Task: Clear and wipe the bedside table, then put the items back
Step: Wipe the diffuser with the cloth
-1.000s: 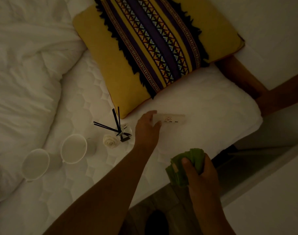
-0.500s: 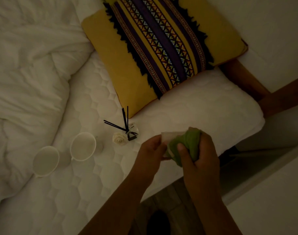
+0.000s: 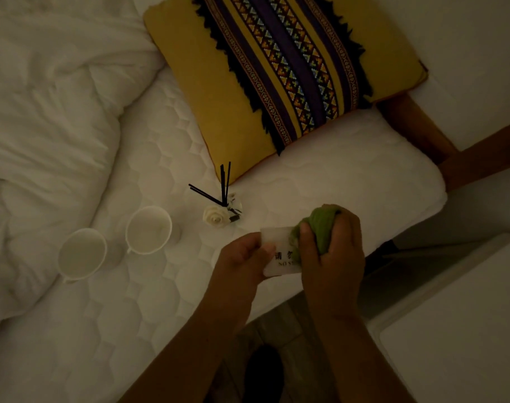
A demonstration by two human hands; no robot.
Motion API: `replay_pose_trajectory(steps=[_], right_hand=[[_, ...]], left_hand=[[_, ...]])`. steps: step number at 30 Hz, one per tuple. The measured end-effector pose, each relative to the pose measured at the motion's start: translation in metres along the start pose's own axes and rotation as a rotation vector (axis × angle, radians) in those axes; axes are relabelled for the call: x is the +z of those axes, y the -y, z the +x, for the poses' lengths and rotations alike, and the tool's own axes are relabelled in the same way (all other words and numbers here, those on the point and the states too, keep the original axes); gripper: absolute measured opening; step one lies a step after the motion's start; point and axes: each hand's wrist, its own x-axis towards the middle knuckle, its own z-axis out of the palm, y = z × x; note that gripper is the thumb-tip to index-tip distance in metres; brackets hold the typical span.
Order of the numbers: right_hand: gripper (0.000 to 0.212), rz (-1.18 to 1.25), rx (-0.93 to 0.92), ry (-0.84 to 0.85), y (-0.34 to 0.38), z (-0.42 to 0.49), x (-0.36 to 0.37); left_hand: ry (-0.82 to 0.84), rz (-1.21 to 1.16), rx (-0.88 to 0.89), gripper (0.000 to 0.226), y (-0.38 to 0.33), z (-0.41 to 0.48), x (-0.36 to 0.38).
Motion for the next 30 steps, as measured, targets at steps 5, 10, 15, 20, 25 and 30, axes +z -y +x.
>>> replay_pose_trajectory(steps=[5, 10, 15, 20, 25, 30], right_hand=[[0.023, 0.01, 0.035, -0.034, -0.007, -0.001, -0.002], [0.038, 0.02, 0.044, -0.014, 0.005, -0.015, 0.005], [0.039, -0.053, -0.074, 0.116, 0.022, -0.035, 0.022], [0.047, 0.027, -0.037, 0.145, 0.009, -0.038, 0.009], [0.029, 0.215, 0.224, 0.041, -0.005, -0.036, -0.002], [0.02, 0.191, 0.199, 0.045, -0.003, -0.027, -0.013]], left_hand=[[-0.021, 0.003, 0.001, 0.022, 0.007, -0.002, -0.008], [0.0, -0.061, 0.036, 0.022, 0.003, -0.006, -0.01], [0.054, -0.063, 0.035, 0.029, -0.006, -0.001, -0.009], [0.08, -0.084, 0.059, 0.026, 0.0, -0.007, -0.015], [0.034, 0.123, 0.149, 0.024, -0.001, -0.009, -0.021], [-0.07, 0.301, 0.152, 0.032, -0.002, -0.01, -0.033]])
